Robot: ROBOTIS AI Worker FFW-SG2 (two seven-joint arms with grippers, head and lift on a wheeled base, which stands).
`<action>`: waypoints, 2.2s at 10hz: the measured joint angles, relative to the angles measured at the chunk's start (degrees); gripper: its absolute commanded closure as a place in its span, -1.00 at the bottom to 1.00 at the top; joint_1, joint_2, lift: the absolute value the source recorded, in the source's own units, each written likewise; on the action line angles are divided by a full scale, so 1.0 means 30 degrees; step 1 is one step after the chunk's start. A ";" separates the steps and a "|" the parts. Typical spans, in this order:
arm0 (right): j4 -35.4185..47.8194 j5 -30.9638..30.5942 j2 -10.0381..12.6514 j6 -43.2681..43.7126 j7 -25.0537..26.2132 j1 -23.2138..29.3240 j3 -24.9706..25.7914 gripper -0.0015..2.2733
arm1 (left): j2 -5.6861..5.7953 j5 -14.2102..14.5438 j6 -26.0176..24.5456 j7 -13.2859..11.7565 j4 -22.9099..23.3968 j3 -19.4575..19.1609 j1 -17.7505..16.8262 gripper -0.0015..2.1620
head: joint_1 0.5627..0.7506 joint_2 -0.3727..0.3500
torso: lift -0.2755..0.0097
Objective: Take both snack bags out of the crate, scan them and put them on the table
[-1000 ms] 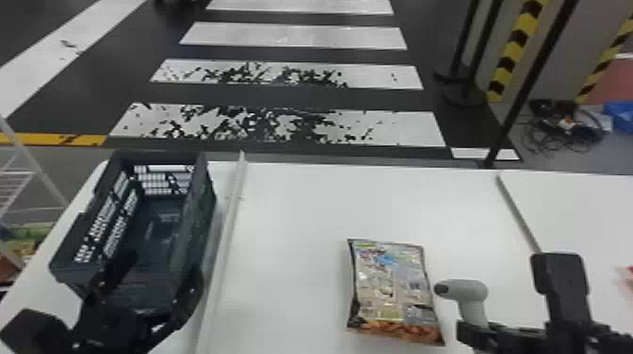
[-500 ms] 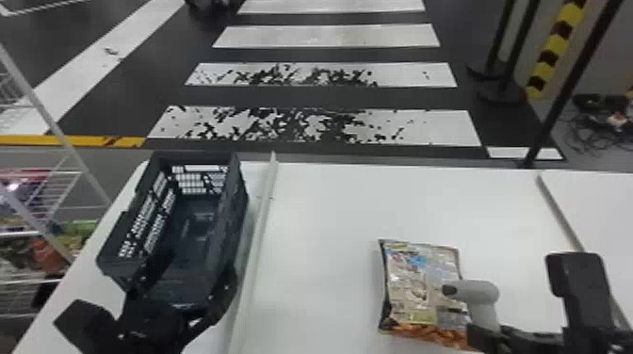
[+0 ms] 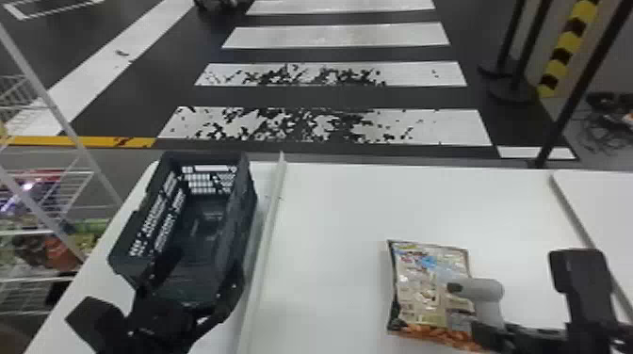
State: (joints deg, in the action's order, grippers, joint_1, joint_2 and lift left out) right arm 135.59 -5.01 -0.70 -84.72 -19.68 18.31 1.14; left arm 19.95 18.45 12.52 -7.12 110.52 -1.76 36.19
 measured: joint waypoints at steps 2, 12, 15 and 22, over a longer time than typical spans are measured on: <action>-0.0302 0.0013 0.0000 0.0118 0.0016 -0.0217 0.0002 0.98 | 0.0000 0.0011 0.0000 0.0000 -0.0014 -0.0039 -0.0022 -1.00 | 0.41 0.34 | 0.28; -0.3267 0.0212 -0.0947 0.3889 0.0390 -0.1011 0.3531 0.98 | 0.0059 0.0059 0.0000 0.0000 -0.0272 -0.0058 -0.0170 -1.00 | 0.41 -0.07 | 0.28; -0.5004 0.0046 -0.1426 0.4514 0.0356 -0.1639 0.4515 0.98 | 0.0057 0.0059 0.0000 0.0000 -0.0265 -0.0058 -0.0170 -1.00 | 0.41 -0.24 | 0.28; -0.6950 -0.0105 -0.2625 0.4883 0.0320 -0.2252 0.4864 0.98 | 0.0031 0.0041 0.0000 0.0000 -0.0249 -0.0058 -0.0169 -1.00 | 0.41 -0.42 | 0.28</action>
State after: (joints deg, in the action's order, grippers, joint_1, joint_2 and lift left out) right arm 114.74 -5.33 -8.58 -70.08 -18.72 11.56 15.73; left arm 20.04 18.58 12.52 -7.12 109.77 -1.93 35.68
